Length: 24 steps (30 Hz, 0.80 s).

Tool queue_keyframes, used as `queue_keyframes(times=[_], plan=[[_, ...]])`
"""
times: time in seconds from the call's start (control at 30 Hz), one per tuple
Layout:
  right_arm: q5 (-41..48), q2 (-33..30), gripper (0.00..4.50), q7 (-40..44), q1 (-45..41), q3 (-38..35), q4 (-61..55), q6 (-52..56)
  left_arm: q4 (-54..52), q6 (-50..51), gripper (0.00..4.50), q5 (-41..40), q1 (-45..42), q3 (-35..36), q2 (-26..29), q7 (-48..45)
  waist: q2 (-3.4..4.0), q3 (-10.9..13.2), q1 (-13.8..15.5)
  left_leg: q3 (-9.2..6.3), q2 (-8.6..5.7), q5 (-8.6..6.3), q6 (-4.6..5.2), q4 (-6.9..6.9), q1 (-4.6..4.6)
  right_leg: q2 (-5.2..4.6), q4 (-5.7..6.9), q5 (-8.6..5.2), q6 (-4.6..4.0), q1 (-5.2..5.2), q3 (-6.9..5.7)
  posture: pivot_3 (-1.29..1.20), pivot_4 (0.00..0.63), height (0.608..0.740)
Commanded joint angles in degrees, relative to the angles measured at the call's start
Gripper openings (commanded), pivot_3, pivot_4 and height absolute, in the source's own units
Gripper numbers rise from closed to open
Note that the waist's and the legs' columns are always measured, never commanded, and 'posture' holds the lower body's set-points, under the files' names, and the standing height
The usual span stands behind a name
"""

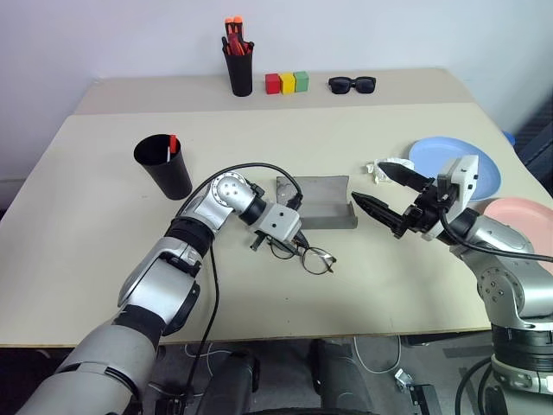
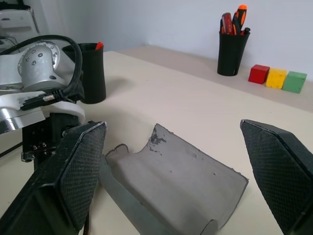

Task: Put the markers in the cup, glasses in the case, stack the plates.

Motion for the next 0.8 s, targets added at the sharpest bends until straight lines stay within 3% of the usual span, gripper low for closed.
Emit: queue_keyframes(times=[0.03,0.57,0.7,0.8], plan=[[-0.1,-0.2,4.50,0.2,-1.4,-0.1,-0.6,-1.6,-2.2,2.7,0.01,-1.8,-0.6,0.8,-0.6,-1.8,0.00,0.0,0.0,0.00,0.00,-0.01,0.02,0.02,0.00,0.00,0.00,0.00,0.00,0.01,0.00,0.00,0.150,0.740],[-1.1,0.2,4.50,0.6,-3.4,0.9,2.1,-3.7,-11.2,20.3,0.01,-9.2,-3.7,6.1,1.2,-2.7,0.00,0.0,-0.1,-0.01,-0.01,-0.05,0.09,0.12,-0.01,0.01,0.04,0.00,0.05,0.03,0.00,0.00,0.150,0.740],[-2.8,1.7,4.50,-3.1,-6.5,-1.8,6.5,-7.6,-6.4,17.3,0.01,-7.7,-7.6,8.7,1.3,3.3,0.00,0.0,0.0,-0.01,-0.03,-0.05,0.09,0.15,-0.02,0.01,0.03,0.01,0.05,0.03,0.01,0.00,0.150,0.740],[-2.0,1.3,4.50,-3.1,-7.7,-3.2,8.4,-8.4,0.3,13.5,0.01,-2.8,-10.4,8.4,1.6,13.3,0.00,0.0,0.0,-0.01,-0.03,-0.05,0.09,0.16,0.00,0.01,0.03,0.01,0.06,0.04,0.01,0.00,0.150,0.740]])
